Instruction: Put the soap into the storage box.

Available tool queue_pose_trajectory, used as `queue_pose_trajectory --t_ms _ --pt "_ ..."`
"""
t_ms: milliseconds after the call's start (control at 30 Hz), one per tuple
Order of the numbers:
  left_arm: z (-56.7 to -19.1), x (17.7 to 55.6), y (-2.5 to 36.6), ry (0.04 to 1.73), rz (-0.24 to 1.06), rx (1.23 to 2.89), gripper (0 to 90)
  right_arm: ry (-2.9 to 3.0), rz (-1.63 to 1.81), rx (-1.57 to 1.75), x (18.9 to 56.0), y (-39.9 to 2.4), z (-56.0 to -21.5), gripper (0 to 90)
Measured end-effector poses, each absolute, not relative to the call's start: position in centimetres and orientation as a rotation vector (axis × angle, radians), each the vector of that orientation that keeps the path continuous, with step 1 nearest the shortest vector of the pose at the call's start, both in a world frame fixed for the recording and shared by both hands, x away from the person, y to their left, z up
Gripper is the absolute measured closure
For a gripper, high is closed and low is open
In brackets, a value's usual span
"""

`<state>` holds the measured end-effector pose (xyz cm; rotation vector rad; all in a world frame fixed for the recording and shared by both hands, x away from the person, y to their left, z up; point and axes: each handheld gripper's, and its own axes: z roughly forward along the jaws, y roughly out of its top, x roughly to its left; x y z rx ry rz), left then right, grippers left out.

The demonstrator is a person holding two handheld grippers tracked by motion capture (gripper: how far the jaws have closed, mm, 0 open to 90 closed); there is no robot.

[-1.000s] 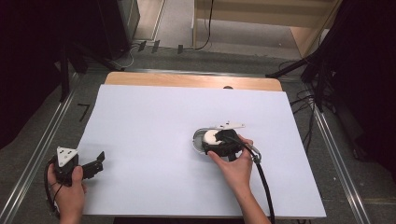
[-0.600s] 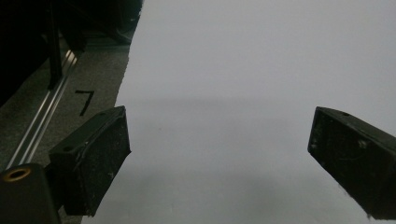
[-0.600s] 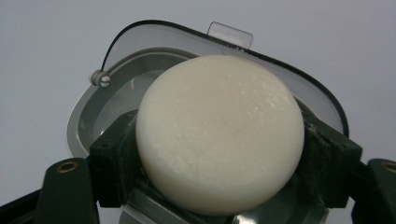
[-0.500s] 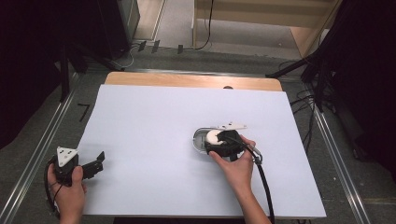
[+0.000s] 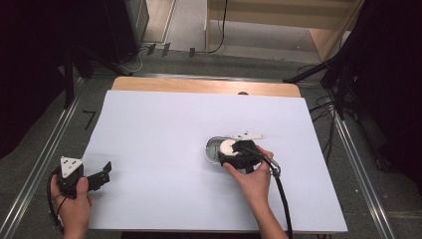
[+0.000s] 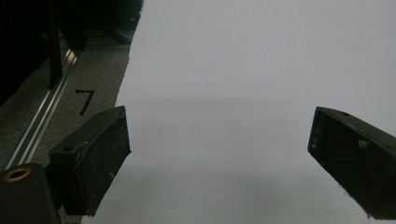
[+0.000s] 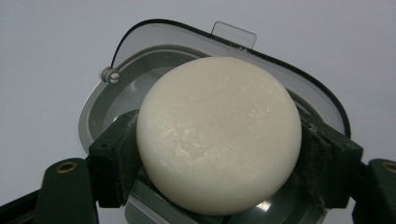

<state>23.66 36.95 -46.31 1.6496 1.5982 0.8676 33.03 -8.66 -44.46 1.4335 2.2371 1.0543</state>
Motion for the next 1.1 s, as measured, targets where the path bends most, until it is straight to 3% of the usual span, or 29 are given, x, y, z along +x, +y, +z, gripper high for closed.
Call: queue_pose_trajectory --t_ms 1100 --pt "-46.3 23.7 36.9 1.597 0.868 1.656 6.1 2.136 1.186 1.452 32.8 -10.9 -42.4 27.3"
